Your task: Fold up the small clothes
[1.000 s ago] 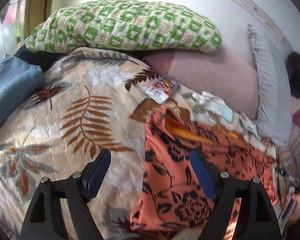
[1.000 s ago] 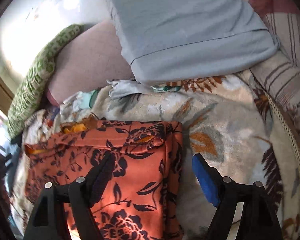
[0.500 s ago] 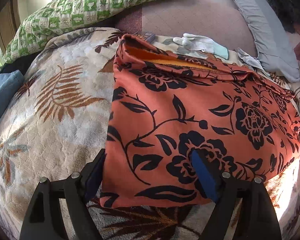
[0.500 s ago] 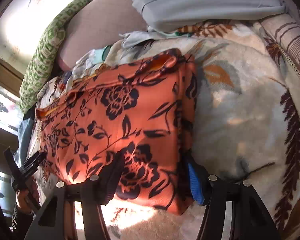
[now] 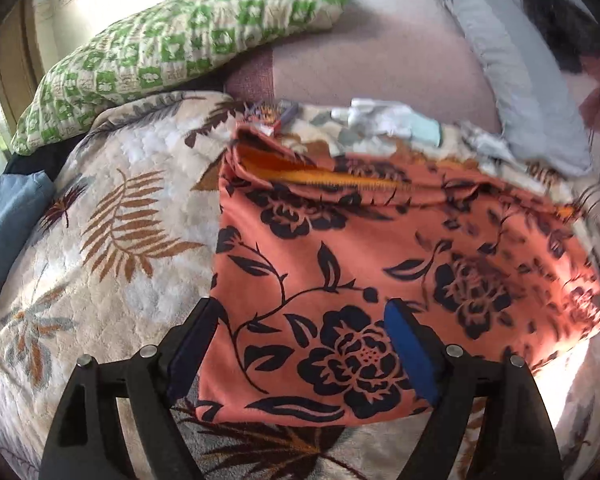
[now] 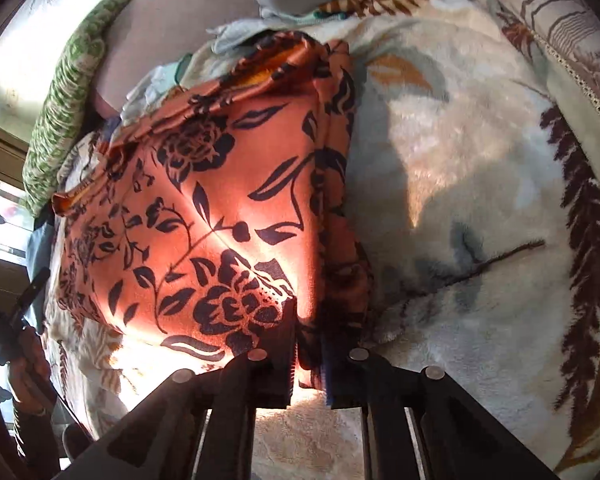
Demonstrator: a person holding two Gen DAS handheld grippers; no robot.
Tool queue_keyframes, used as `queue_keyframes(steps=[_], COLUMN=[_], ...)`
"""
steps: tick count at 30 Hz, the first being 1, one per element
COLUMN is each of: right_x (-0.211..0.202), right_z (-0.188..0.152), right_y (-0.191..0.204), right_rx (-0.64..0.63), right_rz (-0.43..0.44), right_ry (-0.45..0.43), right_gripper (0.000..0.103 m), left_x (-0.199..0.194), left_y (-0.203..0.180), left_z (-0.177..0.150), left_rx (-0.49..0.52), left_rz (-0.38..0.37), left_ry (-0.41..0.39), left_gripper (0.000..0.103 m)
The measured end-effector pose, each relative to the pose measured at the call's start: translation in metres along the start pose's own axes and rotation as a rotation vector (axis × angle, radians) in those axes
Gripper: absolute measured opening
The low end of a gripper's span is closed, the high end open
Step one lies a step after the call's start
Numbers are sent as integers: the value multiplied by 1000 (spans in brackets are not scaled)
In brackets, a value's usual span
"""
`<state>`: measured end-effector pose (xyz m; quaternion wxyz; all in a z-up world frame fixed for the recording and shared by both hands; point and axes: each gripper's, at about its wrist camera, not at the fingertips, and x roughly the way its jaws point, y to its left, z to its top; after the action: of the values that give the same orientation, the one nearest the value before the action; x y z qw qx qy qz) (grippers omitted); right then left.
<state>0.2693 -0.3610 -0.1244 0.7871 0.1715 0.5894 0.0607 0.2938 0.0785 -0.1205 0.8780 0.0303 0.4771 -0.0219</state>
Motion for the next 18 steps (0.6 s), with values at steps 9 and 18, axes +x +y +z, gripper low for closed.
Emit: queue_keyframes(steps=[9,18], right_x=[-17,16], right_z=[60,162], right_y=[37,-2], right_rx=[5,337], right_rz=[208,263], right_ry=[-106,-278], right_gripper=[71,71], left_x=[26,-8], left_y=[8,39], left_z=[-9,3], left_rx=[3,-90], left_rz=[9,-44], left_ry=[57,-66], left_gripper=[97,96])
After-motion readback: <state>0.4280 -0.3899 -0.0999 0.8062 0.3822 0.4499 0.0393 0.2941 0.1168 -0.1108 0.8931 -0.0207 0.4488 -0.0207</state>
